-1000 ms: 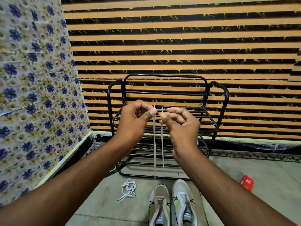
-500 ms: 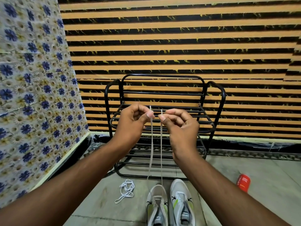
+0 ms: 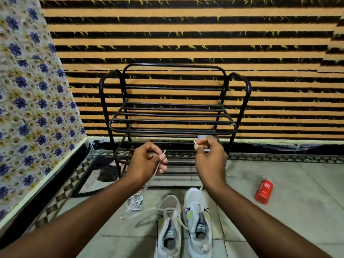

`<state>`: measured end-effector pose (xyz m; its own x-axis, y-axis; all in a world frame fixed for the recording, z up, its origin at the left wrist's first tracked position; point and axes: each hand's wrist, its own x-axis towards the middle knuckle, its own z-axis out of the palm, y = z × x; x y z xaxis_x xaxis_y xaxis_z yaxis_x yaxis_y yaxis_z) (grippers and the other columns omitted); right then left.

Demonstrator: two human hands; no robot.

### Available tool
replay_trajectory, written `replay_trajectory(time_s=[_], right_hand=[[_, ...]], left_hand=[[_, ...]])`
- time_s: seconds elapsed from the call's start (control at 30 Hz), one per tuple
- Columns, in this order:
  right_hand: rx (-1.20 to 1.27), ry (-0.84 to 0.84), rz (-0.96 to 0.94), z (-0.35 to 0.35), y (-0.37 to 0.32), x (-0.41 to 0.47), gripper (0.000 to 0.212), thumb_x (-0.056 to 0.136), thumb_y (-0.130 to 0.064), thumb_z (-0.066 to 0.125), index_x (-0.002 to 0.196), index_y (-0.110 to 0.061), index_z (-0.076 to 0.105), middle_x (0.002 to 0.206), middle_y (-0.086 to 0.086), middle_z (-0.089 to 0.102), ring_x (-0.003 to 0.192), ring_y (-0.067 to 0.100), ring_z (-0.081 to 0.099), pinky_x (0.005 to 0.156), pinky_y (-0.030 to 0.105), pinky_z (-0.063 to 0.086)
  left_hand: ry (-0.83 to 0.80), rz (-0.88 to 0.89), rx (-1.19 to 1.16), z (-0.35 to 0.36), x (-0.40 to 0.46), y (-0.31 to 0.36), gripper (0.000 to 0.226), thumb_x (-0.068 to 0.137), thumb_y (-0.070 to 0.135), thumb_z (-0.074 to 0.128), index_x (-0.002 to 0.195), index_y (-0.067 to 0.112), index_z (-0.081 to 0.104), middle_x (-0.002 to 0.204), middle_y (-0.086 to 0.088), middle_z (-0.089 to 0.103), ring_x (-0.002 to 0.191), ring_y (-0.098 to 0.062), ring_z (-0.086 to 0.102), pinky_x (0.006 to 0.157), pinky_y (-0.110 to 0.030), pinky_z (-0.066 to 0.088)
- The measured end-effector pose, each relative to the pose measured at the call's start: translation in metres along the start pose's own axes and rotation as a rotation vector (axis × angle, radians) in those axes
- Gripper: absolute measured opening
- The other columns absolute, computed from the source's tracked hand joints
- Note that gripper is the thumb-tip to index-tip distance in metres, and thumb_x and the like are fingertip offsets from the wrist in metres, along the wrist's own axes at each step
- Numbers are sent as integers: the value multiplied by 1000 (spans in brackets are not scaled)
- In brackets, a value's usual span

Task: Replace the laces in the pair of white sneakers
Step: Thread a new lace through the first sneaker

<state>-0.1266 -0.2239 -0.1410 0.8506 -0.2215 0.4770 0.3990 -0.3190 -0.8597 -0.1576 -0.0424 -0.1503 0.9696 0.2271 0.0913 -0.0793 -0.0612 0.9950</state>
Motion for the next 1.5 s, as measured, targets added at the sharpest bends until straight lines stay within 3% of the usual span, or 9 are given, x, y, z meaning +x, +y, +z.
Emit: replay_trajectory(time_s=[0.1, 0.23, 0.4, 0.5, 0.67, 0.8, 0.9, 1.17, 1.5], right_hand=[[-141, -96, 48, 6, 38, -8, 21, 89, -2, 53, 91, -21, 63, 78, -8, 64, 68, 1, 56, 55, 6, 36], [-227, -286, 120, 20, 96, -25, 28, 85, 2, 47, 93, -25, 50, 76, -4, 61, 73, 16, 58, 64, 34, 45], [-299, -478, 155, 36, 156, -48, 34, 77, 5, 42, 87, -25, 54, 64, 0, 58, 57, 19, 52, 55, 32, 44], [-375, -564, 221, 47, 184, -61, 33, 74, 3, 45, 82, -24, 62, 65, -3, 61, 59, 14, 54, 60, 31, 48], [-581, -779, 266, 69, 213, -82, 6, 73, -25, 63, 79, -26, 63, 82, -8, 67, 88, 20, 65, 84, 36, 55], [-689, -884, 235, 76, 217, -93, 18, 85, -24, 62, 103, -29, 61, 111, -1, 59, 110, 23, 56, 95, 37, 47], [-752, -928, 213, 81, 219, -93, 24, 90, -13, 58, 110, -26, 63, 120, 3, 59, 117, 27, 55, 99, 35, 45], [-896, -949, 58, 82, 218, -91, 27, 92, -6, 54, 112, -20, 66, 120, 5, 60, 114, 29, 60, 94, 36, 49], [-988, -963, -60, 77, 212, -82, 30, 84, -7, 55, 109, -19, 66, 113, 3, 66, 102, 33, 66, 82, 35, 53]], left_hand=[[-64, -48, 2, 4, 6, -44, 5, 96, -18, 55, 92, -17, 53, 74, -29, 61, 54, -25, 59, 49, -27, 52], [-108, -102, 110, 9, 17, -101, 25, 96, -25, 44, 82, -10, 57, 73, -27, 57, 52, -23, 59, 48, -25, 50], [-142, -7, 467, 3, 31, -170, 31, 97, -14, 53, 84, 9, 69, 77, -15, 73, 68, -27, 72, 64, -34, 60], [-216, 11, 636, 1, 30, -199, 25, 92, -16, 57, 88, 3, 73, 78, -6, 70, 68, -9, 64, 67, -14, 51], [-387, 52, 926, -3, 27, -234, 33, 70, 14, 48, 90, 18, 73, 90, 4, 71, 79, -4, 59, 74, -30, 53], [-445, 126, 1207, 2, 20, -243, 19, 89, 25, 53, 104, 26, 65, 99, 5, 68, 88, -18, 65, 78, -35, 56], [-441, 38, 1185, 4, 16, -248, 7, 87, 28, 54, 92, 26, 60, 92, 8, 68, 91, -20, 69, 76, -34, 55], [-258, 4, 1109, 17, -6, -276, 23, 104, 28, 47, 115, 24, 67, 111, 6, 68, 101, -19, 66, 70, -24, 41], [-220, 33, 1231, 20, -12, -269, 23, 104, 33, 47, 120, 28, 63, 124, 7, 66, 107, -23, 67, 88, -33, 50]])
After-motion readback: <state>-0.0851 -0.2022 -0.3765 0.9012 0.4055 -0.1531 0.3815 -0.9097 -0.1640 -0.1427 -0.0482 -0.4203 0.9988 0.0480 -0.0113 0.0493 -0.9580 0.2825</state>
